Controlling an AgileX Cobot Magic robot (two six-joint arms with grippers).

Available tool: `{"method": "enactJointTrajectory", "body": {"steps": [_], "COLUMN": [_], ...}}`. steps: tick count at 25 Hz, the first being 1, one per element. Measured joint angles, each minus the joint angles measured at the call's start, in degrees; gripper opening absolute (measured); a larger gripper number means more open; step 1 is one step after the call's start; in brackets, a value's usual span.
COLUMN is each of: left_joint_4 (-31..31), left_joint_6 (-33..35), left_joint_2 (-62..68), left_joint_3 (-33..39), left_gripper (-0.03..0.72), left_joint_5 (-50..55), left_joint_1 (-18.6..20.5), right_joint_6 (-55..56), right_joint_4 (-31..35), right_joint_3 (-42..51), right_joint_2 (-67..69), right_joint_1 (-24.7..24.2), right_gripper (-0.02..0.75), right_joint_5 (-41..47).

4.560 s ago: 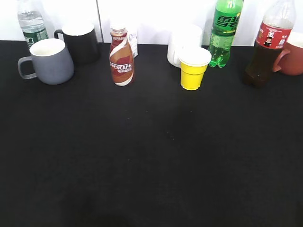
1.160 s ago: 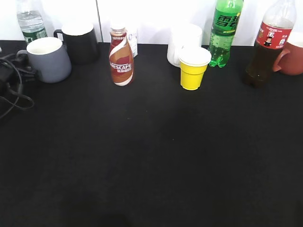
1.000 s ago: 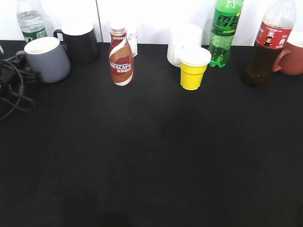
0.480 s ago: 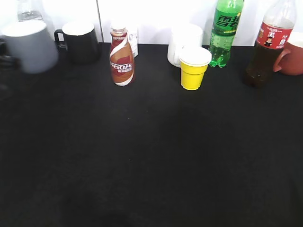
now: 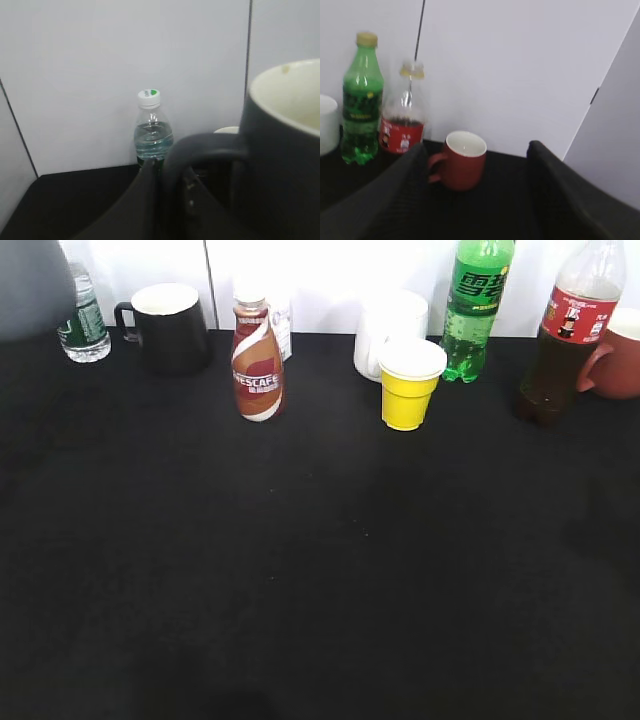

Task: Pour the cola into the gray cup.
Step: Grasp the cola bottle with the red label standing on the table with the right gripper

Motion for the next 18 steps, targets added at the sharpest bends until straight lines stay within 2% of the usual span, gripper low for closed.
{"method": "enactJointTrajectory", "body": {"steps": [2, 4, 6, 13, 18], "left_joint_4": [3.98, 5.40, 6.54, 6.76, 8.67], "left_joint_6": [-2.95, -3.67, -3.80, -3.80, -3.82], "left_joint_2": [-3.79, -8.39, -12.09, -14.27, -14.27], "left_joint_3": [0.00, 0.00, 0.00, 0.00, 0.00], "left_gripper": [0.048, 0.048, 0.048, 0.048, 0.048], "left_joint_5": [0.18, 1.09, 3.32, 5.16, 2.15], "left_joint_1": [0.00, 0.00, 0.00, 0.00, 0.00], "right_joint_6": [3.75, 11.75, 16.03, 16.68, 16.68], "right_joint_4": [-2.85, -14.29, -18.77, -18.77, -18.84], "right_joint_3": [2.39, 2.47, 2.42, 2.42, 2.40], "right_joint_2": [8.75, 18.19, 27.79, 49.30, 60.23], "right_joint_1": [0.00, 0.00, 0.00, 0.00, 0.11], "right_gripper": [0.417, 0.413, 0.412, 0.408, 0.407], "right_joint_5": [-11.18, -23.79, -28.86, -53.21, -54.39]}}
